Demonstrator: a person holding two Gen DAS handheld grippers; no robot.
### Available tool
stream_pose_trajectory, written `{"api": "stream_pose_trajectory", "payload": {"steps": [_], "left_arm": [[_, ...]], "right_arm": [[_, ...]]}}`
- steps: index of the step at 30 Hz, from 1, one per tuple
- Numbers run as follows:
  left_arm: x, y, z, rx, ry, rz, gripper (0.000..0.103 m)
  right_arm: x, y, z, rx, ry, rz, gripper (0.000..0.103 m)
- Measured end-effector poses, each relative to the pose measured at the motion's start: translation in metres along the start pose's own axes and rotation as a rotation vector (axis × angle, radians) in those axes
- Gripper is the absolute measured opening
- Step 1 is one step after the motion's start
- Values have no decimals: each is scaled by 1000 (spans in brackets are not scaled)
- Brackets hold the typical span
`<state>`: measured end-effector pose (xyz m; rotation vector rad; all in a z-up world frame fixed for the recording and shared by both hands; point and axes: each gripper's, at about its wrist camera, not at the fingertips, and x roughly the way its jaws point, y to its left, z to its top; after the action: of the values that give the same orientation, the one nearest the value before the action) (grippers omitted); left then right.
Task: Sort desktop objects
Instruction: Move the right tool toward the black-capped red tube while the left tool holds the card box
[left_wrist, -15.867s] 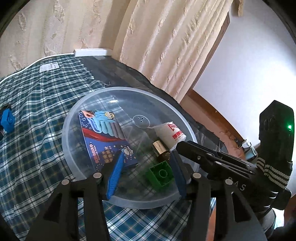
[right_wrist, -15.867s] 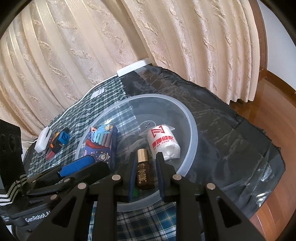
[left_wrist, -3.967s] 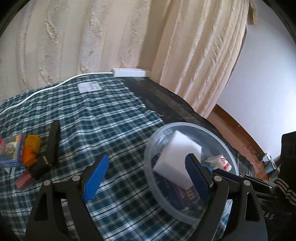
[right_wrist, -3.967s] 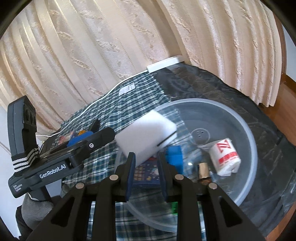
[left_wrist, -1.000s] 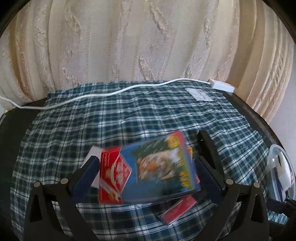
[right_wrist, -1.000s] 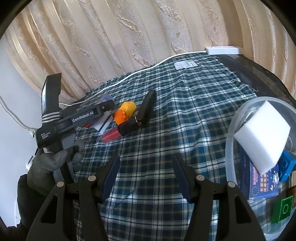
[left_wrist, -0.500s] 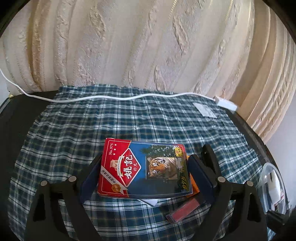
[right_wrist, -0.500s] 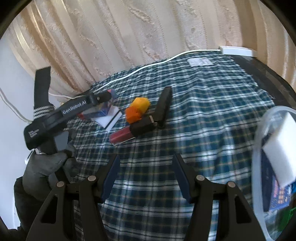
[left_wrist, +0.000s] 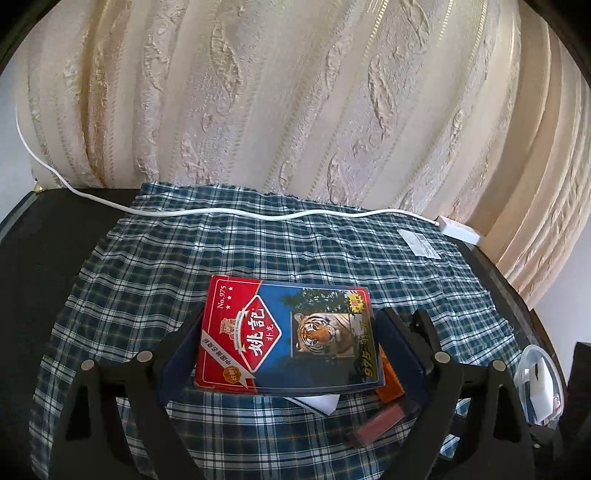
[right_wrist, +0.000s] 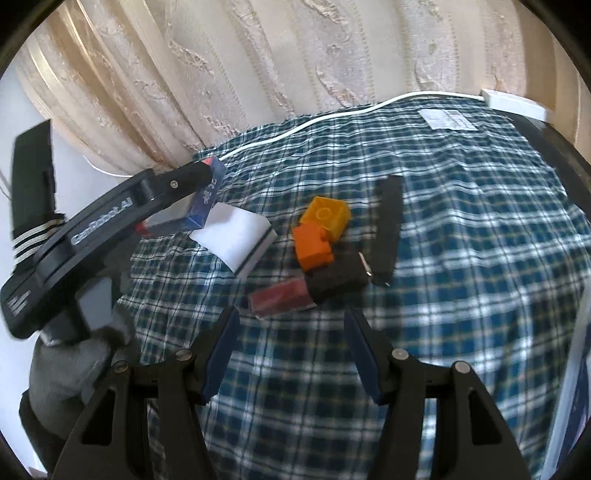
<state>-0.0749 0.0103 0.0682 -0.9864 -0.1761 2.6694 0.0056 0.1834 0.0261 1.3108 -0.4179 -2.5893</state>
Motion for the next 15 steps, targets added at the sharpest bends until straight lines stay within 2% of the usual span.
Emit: {"api": "stream_pose_trajectory", "payload": {"steps": [10,15], "left_arm": [[-3,5,1,-23,-5,-2,93],[-4,5,0,-29,-3,-2,93]], "right_arm": [[21,10,14,-27,-11,-78,63],[28,20,15,-106,-31,-157,63]]}}
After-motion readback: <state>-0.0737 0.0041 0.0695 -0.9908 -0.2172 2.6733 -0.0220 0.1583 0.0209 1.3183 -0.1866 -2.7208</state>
